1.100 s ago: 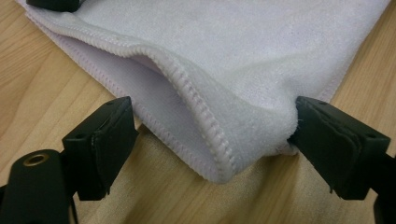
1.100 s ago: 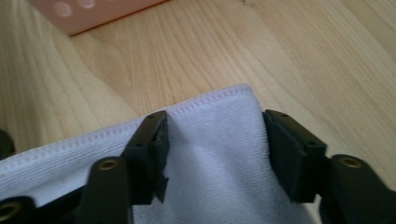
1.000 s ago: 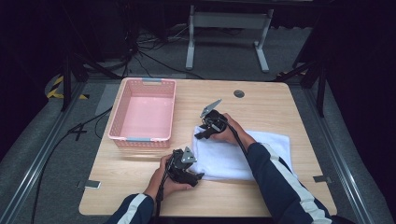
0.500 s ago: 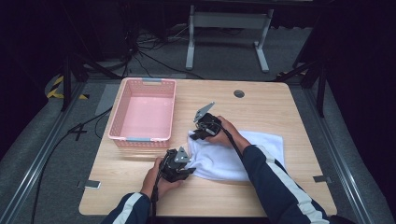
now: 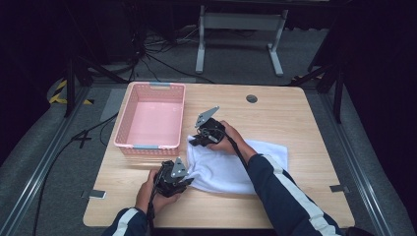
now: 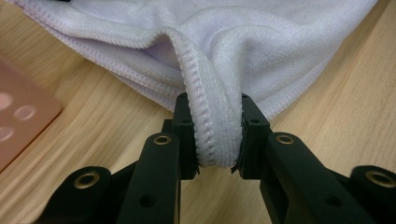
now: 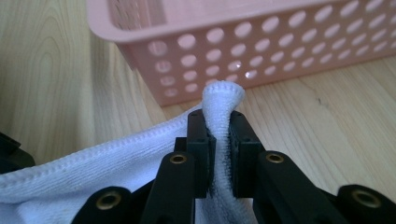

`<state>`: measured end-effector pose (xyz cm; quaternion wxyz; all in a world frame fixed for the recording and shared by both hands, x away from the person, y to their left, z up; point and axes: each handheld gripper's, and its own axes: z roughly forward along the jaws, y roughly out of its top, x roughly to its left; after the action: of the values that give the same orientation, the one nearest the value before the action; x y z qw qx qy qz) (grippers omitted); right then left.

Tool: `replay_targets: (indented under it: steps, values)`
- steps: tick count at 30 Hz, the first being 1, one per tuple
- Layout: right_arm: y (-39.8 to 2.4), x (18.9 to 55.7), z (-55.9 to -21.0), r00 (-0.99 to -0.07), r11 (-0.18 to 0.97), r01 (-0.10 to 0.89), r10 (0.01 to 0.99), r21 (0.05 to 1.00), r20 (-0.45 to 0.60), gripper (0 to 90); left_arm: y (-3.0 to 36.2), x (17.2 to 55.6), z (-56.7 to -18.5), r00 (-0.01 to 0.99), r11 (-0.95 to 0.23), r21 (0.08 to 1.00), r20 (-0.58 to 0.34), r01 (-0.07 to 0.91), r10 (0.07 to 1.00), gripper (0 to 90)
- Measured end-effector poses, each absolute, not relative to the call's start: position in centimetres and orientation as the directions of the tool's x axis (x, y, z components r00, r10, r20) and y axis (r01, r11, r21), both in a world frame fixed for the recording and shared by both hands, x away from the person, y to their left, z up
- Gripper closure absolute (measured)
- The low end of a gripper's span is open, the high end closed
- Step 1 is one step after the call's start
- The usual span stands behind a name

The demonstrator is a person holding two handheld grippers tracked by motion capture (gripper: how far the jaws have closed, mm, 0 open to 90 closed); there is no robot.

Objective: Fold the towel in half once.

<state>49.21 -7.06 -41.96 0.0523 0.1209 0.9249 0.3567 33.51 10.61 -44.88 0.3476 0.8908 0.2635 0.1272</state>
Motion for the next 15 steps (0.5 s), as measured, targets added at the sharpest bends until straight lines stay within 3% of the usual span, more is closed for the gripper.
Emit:
replay_targets:
  steps: [7, 15]
  values:
    - [-7.1, 48.3, -40.5, -0.967, 0.699, 0.162, 0.254, 0.697, -0.029, 80.7, 10.4, 33.0, -43.4, 0.837, -0.605, 0.725, 0.073, 0.329, 0.543, 74.5]
    - [-11.7, 47.6, -37.8, -0.965, 0.623, 0.161, 0.262, 0.765, -0.011, 80.1, 7.4, 32.7, -40.9, 0.868, -0.664, 0.715, 0.168, 0.220, 0.468, 74.3]
